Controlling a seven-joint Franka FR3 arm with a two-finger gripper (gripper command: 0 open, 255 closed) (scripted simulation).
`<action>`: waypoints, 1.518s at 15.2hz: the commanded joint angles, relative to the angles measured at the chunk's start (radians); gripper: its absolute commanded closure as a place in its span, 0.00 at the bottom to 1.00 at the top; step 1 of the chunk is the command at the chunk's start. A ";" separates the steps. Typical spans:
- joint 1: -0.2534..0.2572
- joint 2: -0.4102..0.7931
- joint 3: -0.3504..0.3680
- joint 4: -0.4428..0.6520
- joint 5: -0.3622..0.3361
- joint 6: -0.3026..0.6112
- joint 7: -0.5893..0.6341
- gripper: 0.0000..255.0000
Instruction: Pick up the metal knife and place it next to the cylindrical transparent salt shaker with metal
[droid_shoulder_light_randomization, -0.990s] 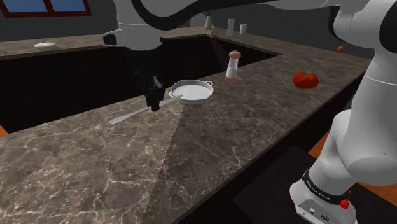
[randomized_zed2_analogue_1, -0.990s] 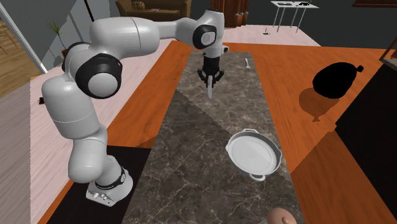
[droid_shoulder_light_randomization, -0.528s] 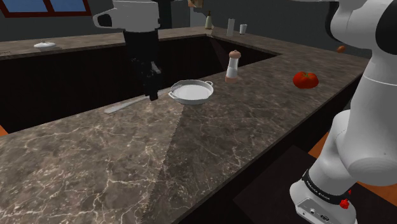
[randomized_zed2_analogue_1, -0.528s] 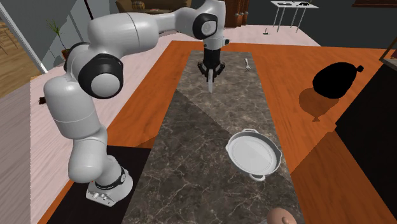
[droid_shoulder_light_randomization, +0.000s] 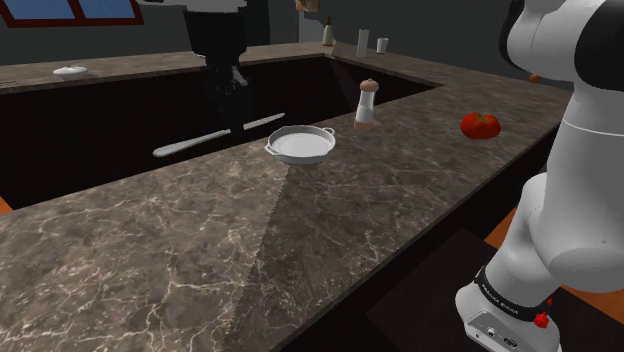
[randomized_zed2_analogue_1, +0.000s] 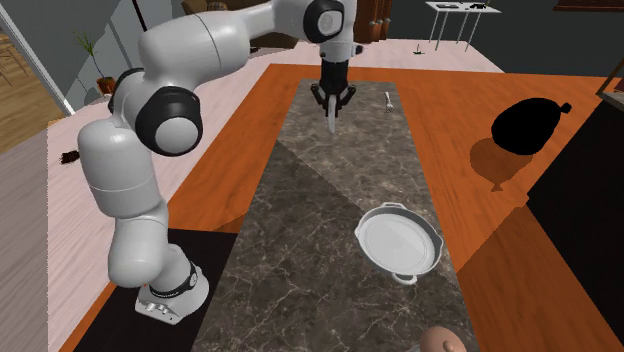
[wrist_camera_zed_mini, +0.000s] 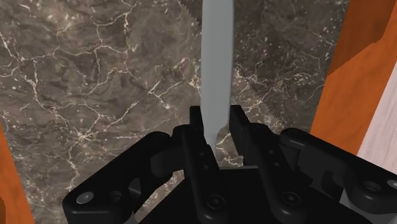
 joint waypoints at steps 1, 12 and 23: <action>0.003 0.008 0.001 0.040 -0.003 -0.033 0.001 1.00; -0.116 -0.195 -0.064 -0.163 0.070 -0.022 -0.167 1.00; -0.237 -0.418 -0.221 -0.411 0.103 0.005 -0.446 1.00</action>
